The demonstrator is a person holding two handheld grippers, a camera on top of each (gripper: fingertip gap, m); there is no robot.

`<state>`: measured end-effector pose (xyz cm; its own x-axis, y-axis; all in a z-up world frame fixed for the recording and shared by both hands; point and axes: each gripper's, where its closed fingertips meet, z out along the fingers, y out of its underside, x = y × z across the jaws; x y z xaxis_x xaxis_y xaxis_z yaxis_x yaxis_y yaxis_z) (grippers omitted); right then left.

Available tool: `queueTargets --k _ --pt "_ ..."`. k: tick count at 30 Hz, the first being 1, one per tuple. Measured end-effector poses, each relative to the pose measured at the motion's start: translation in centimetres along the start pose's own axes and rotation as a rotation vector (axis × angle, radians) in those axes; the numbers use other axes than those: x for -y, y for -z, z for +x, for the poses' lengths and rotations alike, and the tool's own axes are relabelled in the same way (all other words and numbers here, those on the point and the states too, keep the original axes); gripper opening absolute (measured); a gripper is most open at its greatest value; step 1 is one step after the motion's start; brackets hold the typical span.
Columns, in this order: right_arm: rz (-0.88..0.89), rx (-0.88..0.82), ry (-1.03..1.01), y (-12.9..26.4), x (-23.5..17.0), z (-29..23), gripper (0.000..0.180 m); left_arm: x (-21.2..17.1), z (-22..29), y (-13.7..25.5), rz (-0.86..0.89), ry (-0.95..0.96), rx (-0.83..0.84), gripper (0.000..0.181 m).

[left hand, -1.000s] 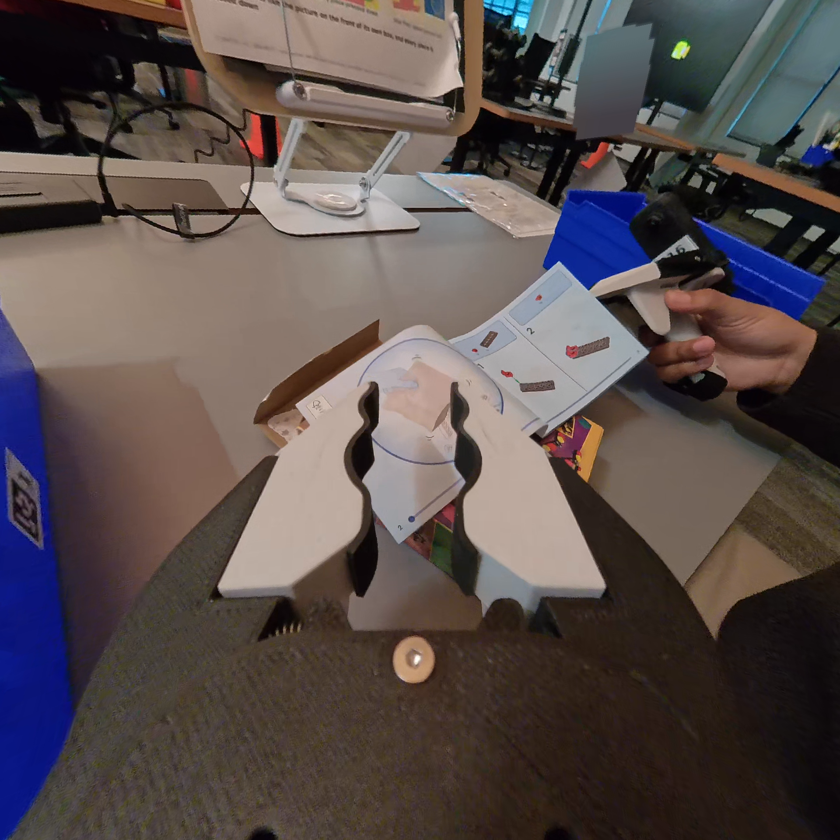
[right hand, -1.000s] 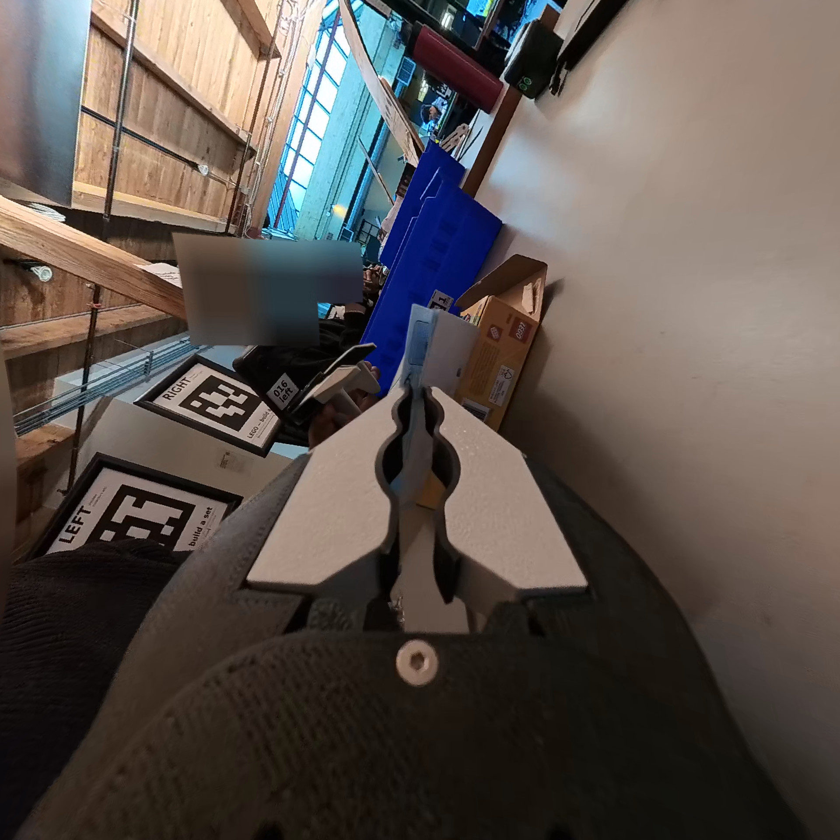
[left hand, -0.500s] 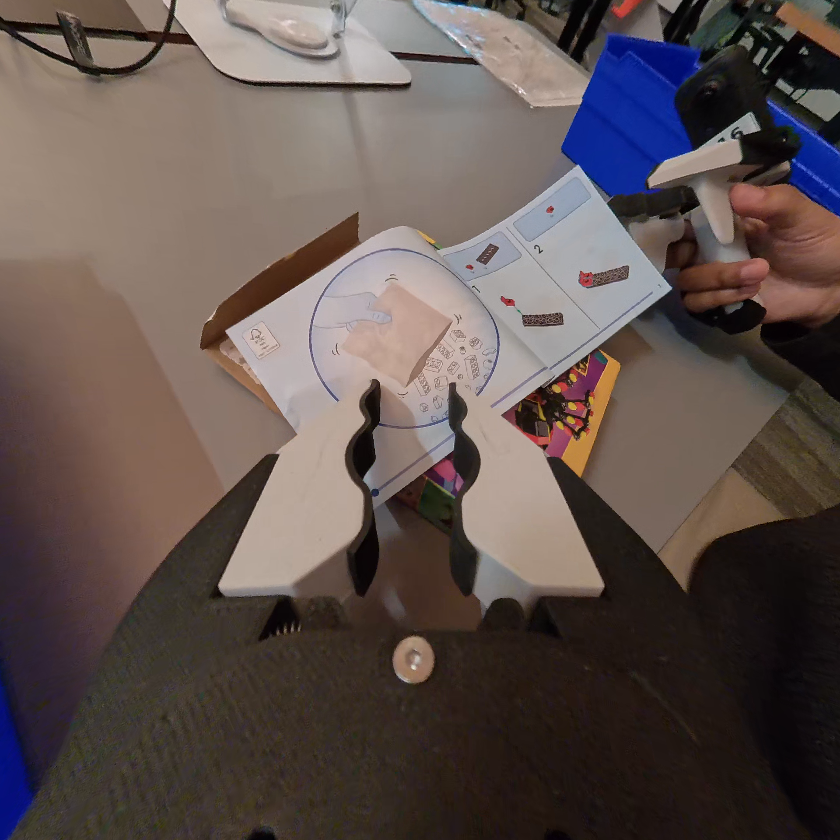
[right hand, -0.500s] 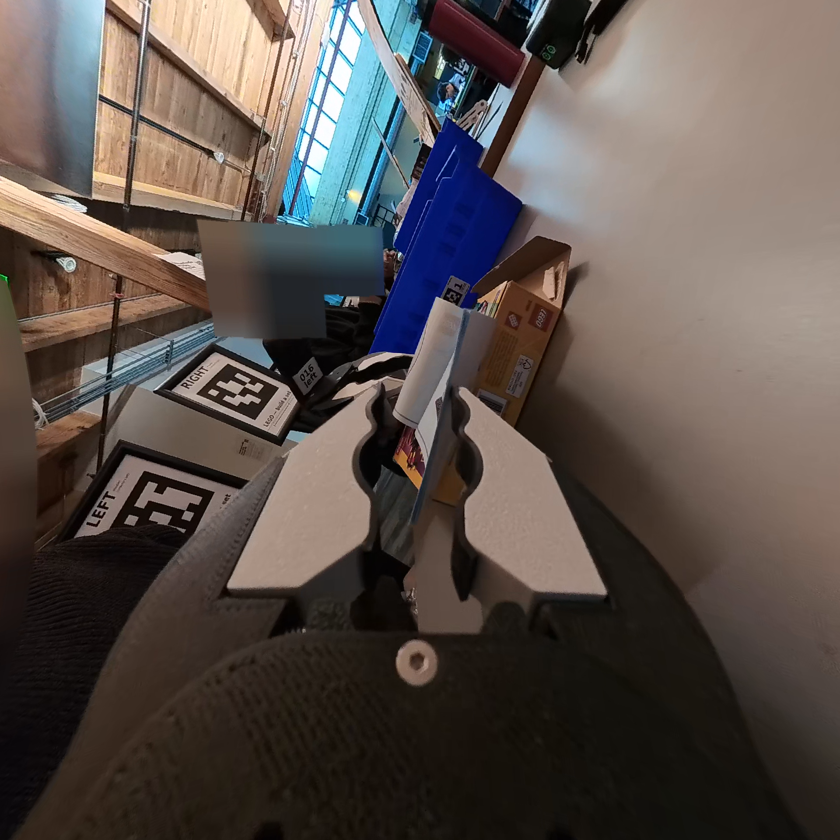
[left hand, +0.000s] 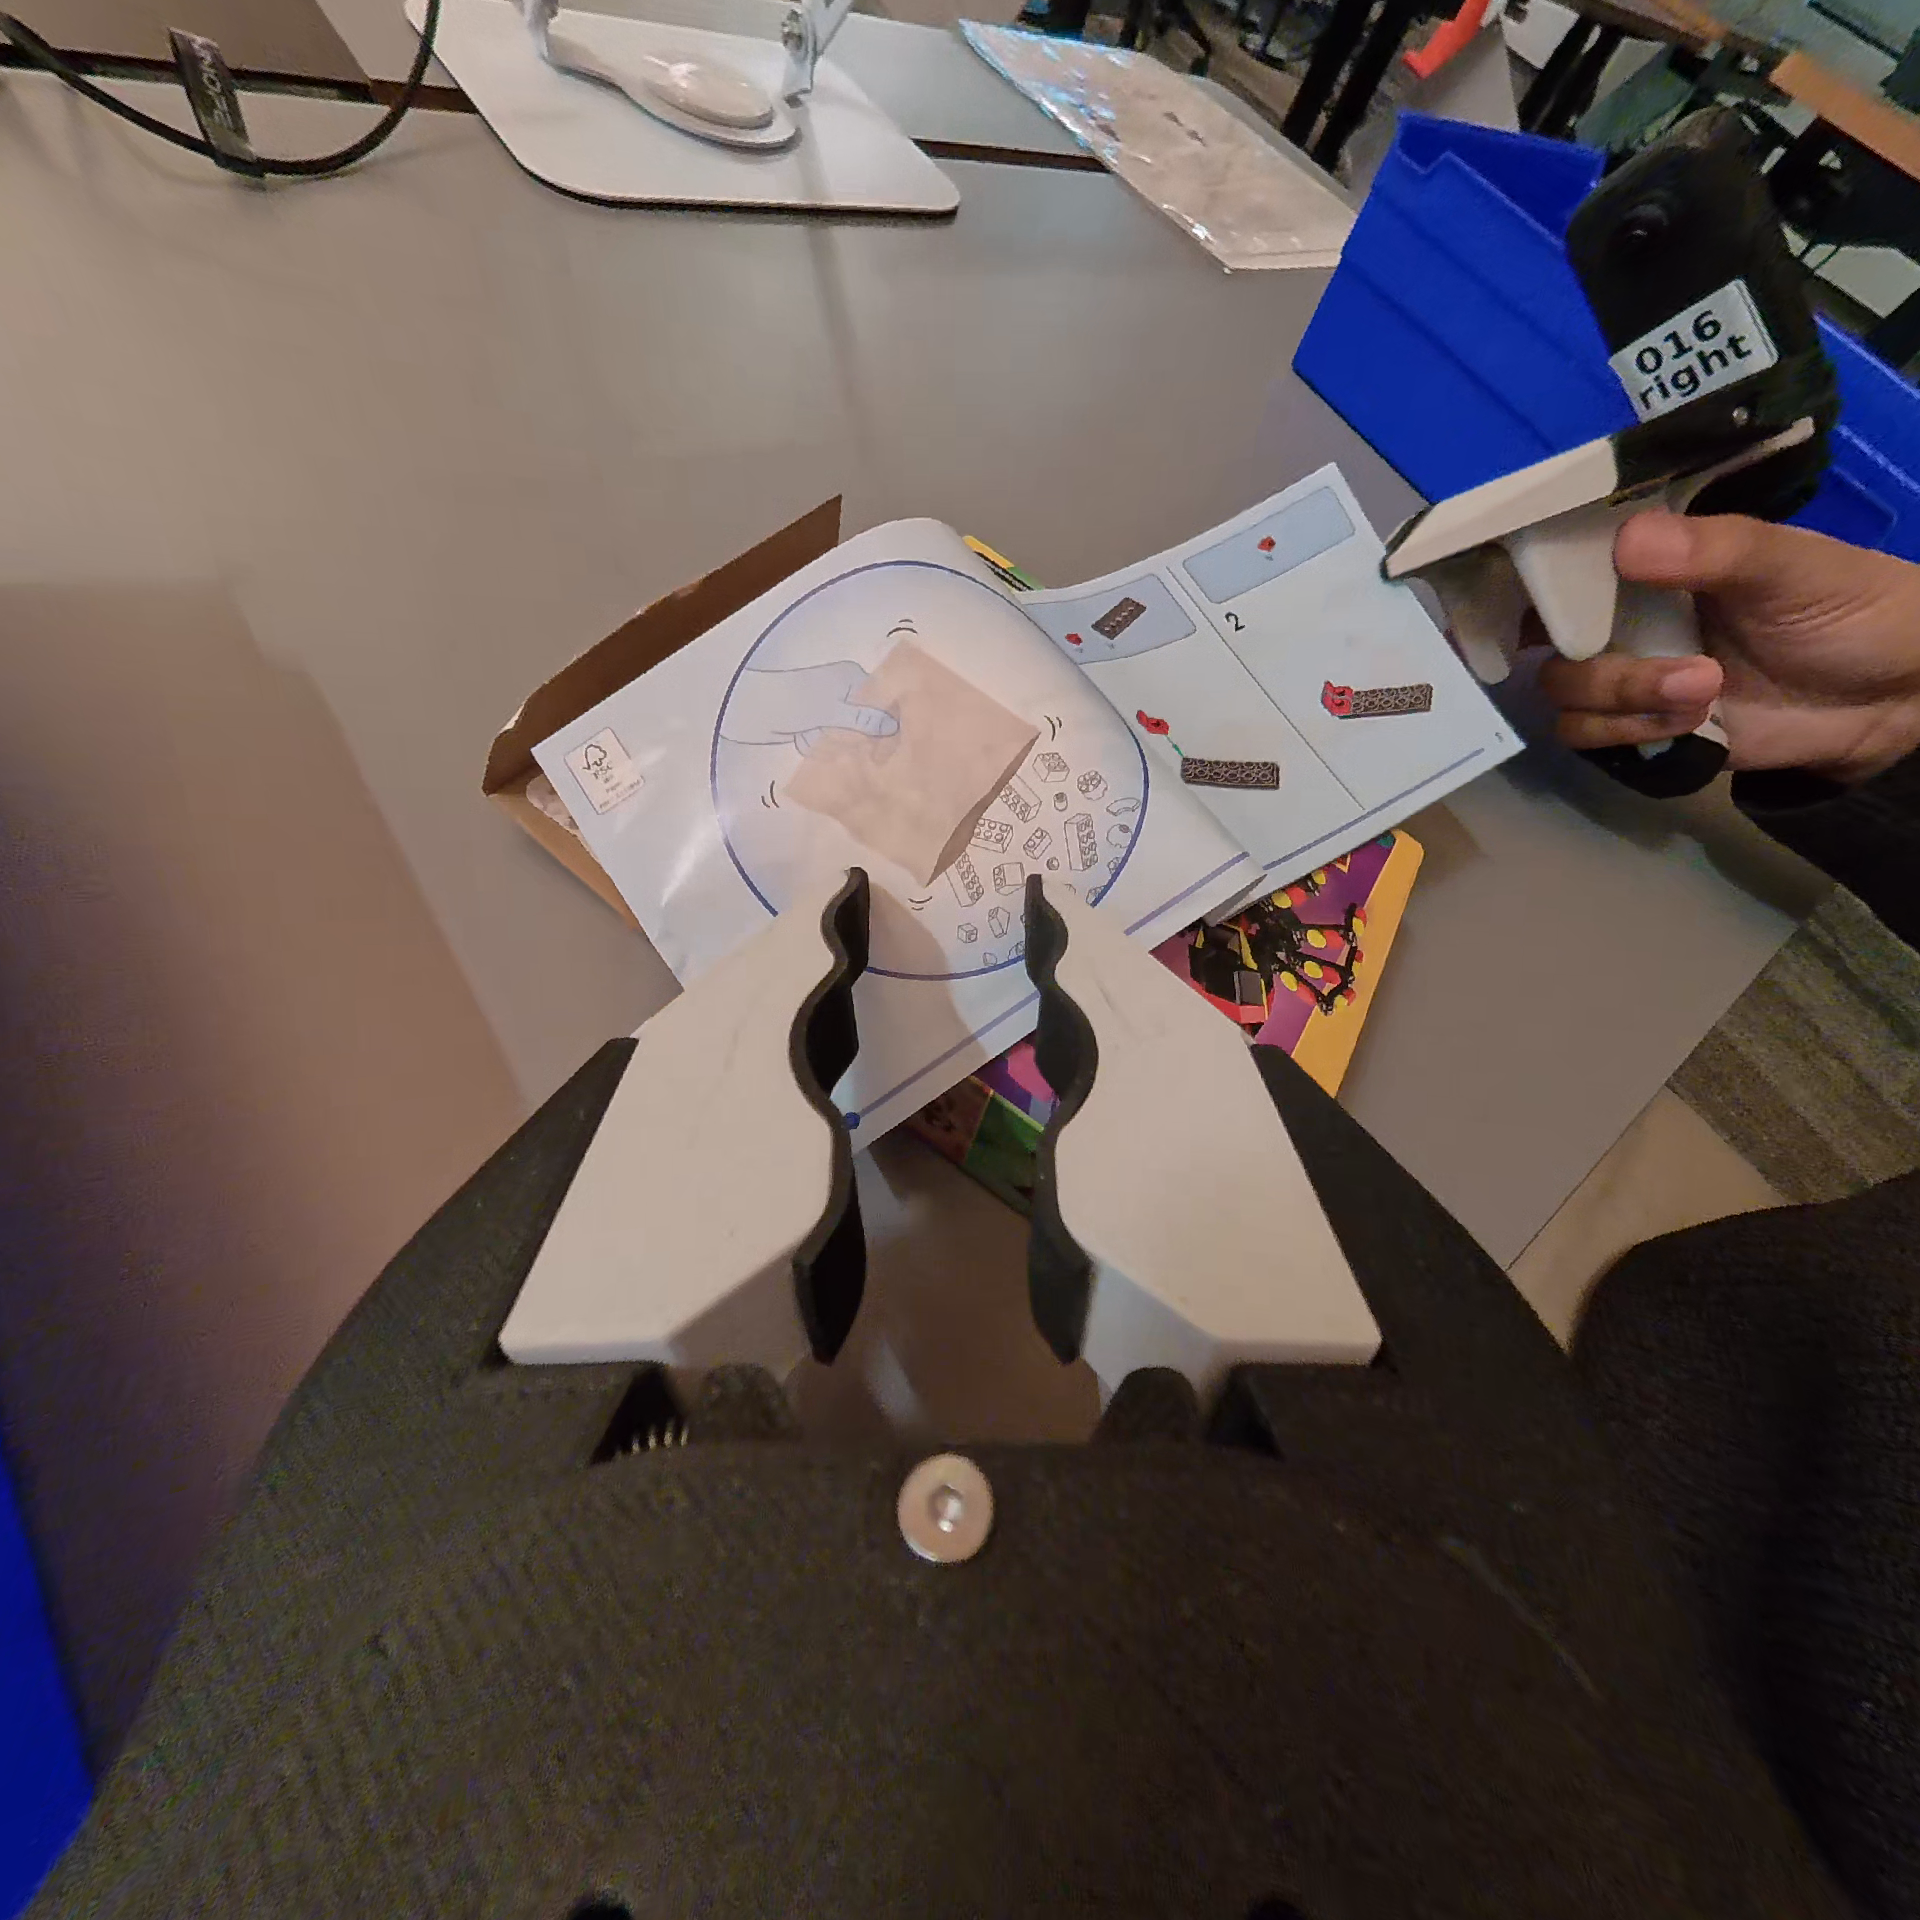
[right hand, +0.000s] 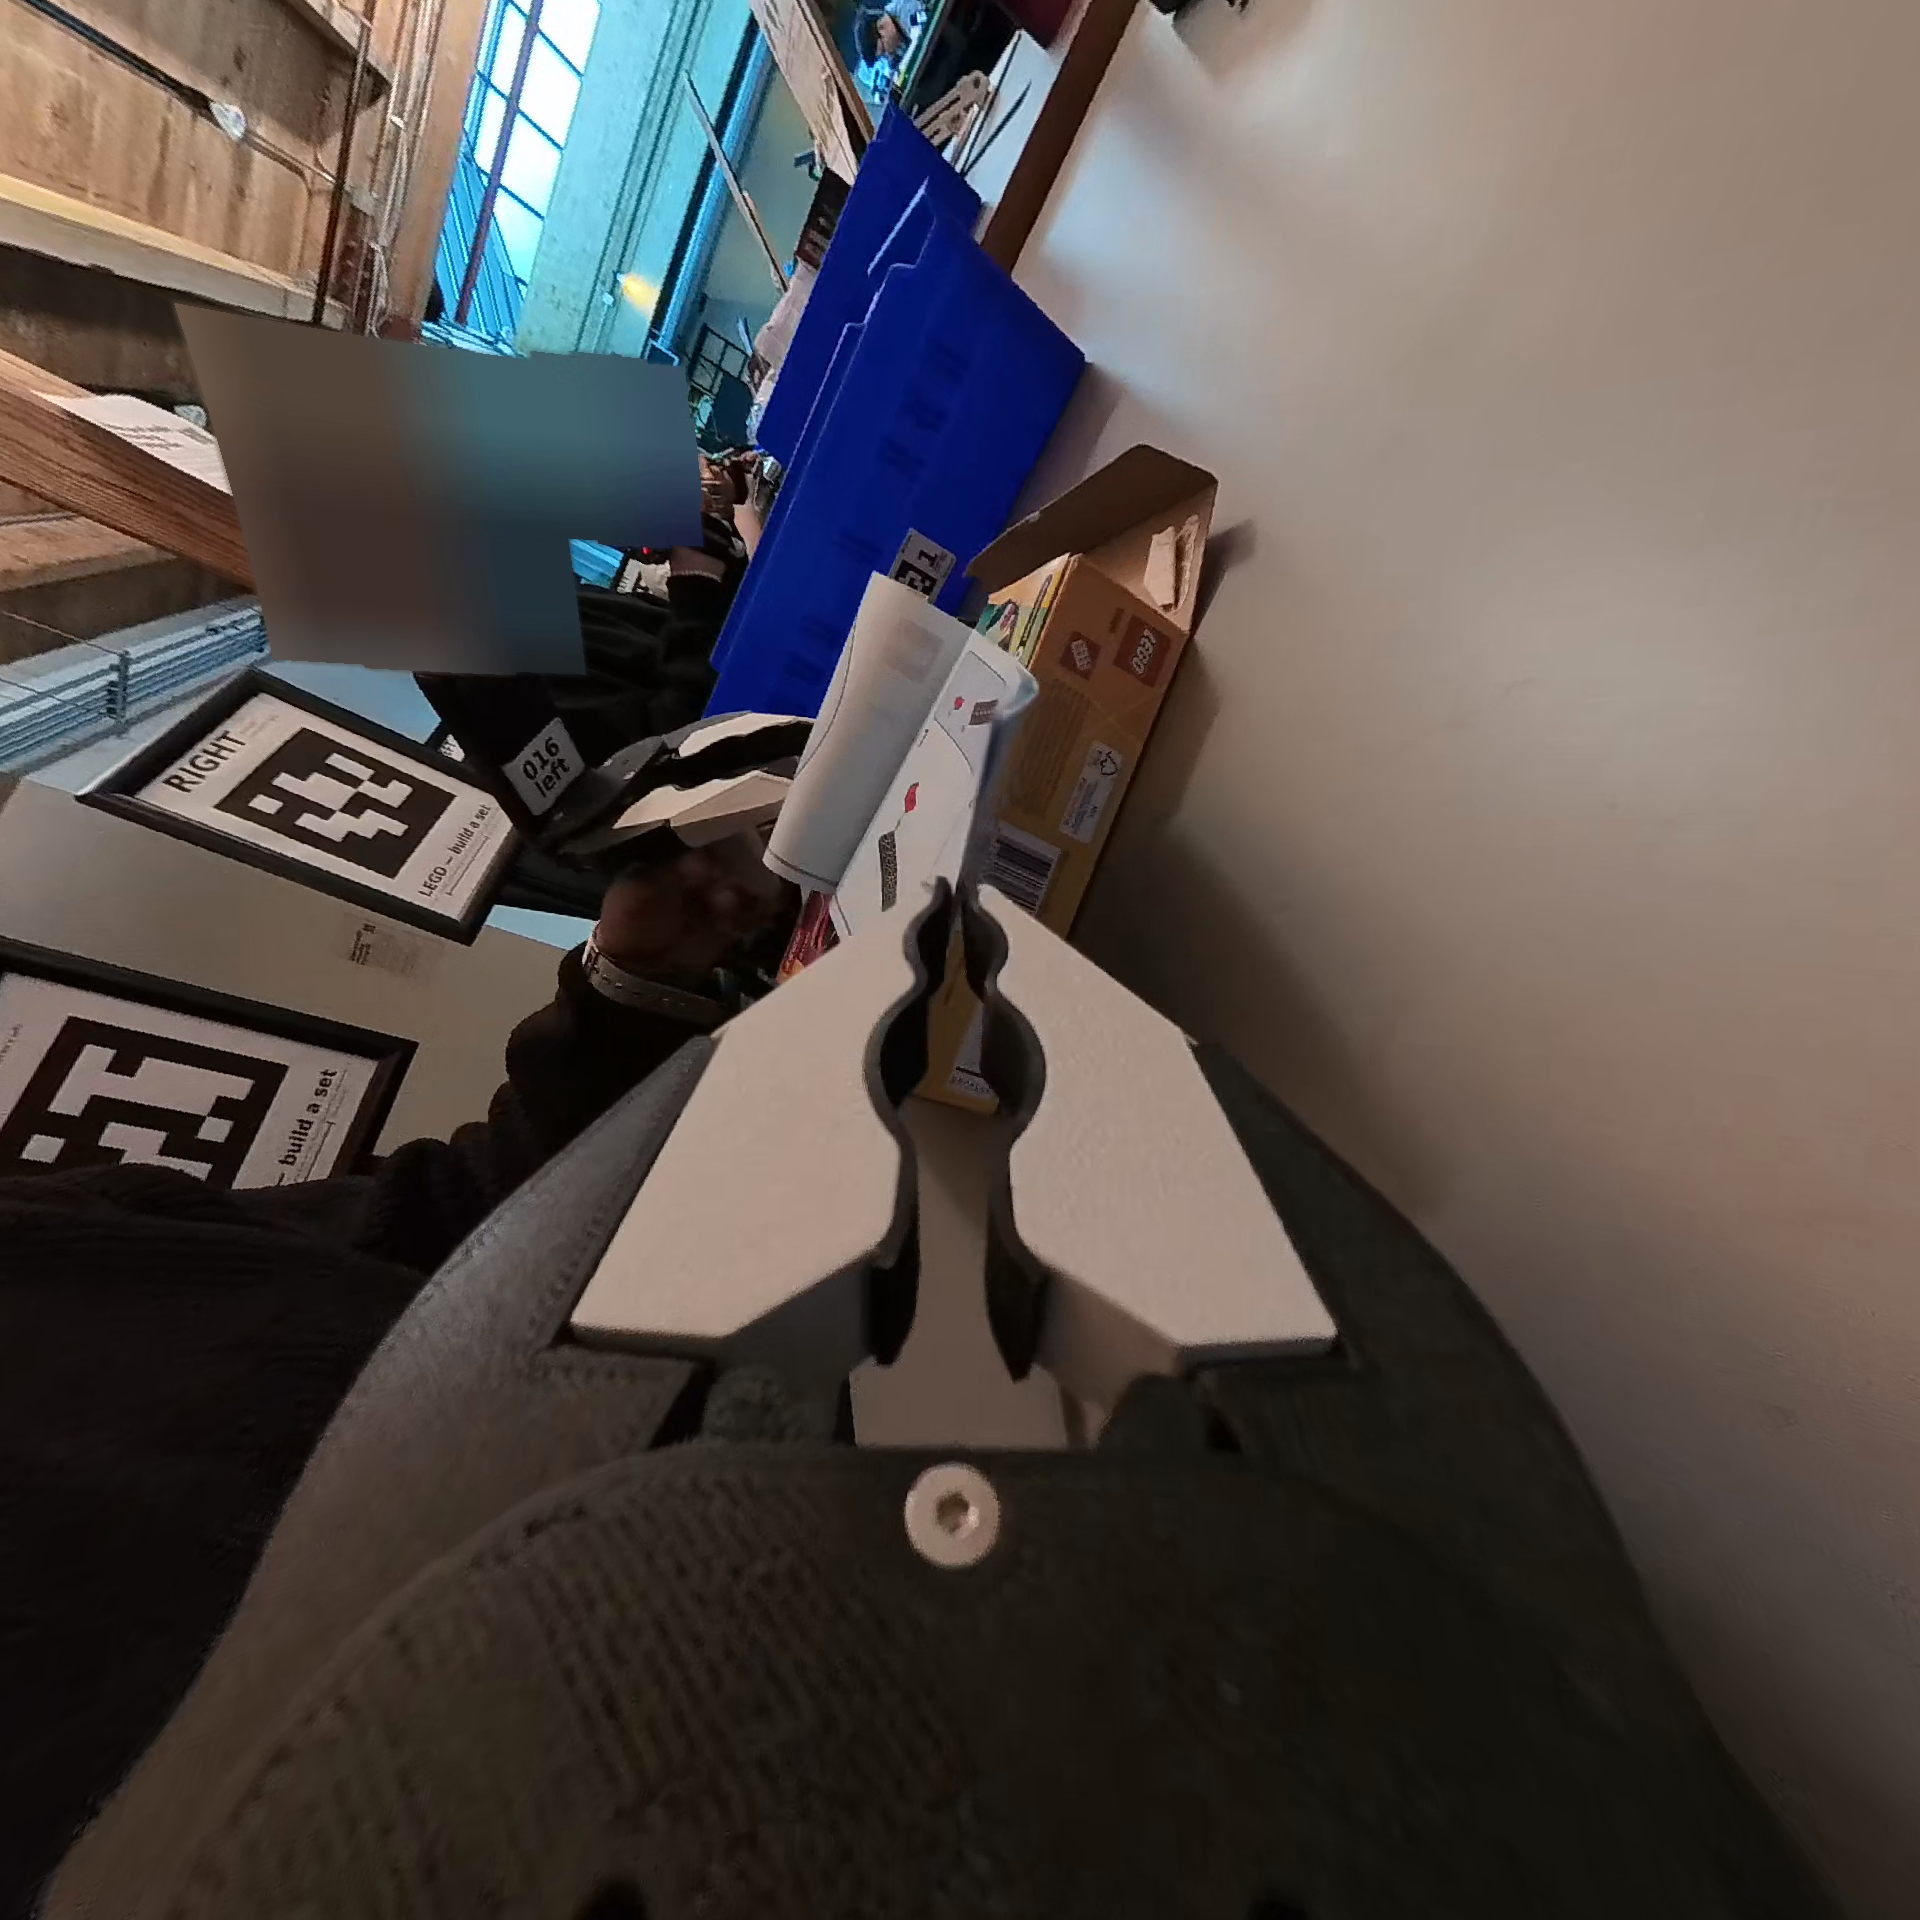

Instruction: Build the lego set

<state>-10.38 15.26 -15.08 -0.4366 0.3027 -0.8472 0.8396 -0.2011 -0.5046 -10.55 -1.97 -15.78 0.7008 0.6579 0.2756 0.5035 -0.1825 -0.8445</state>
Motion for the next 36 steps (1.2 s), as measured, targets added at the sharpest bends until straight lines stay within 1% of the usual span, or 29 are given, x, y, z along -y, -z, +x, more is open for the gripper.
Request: queueTargets --k 6,15,22,28,33,35,36 --pt "-0.002 -0.018 0.04 0.0 0.0 -0.1 0.0 0.1 0.0 0.0 0.003 -0.007 0.004 0.028" --pt "0.074 -0.061 0.166 0.9 1.7 -0.7 0.0 0.2 -0.1 0.1 0.009 -0.007 0.008 0.028" --pt "0.079 -0.04 0.191 0.9 1.7 -1.3 0.0 0.3 -0.2 0.2 0.018 -0.007 0.012 0.027" --pt "0.017 0.023 0.143 0.1 0.5 -1.8 0.0 0.7 0.0 0.3 0.038 -0.013 0.006 0.027" --pt "-0.09 0.048 0.125 -0.8 -1.5 -1.9 0.0 2.1 0.1 1.0 0.122 -0.019 0.001 0.025" --pt "-0.108 0.055 0.133 -1.1 -1.8 -2.0 0.001 1.8 0.2 0.9 0.106 -0.011 -0.007 0.025" --pt "-0.116 0.054 0.136 -1.2 -2.0 -2.0 0.004 1.6 0.2 0.7 0.091 -0.01 -0.011 0.026"
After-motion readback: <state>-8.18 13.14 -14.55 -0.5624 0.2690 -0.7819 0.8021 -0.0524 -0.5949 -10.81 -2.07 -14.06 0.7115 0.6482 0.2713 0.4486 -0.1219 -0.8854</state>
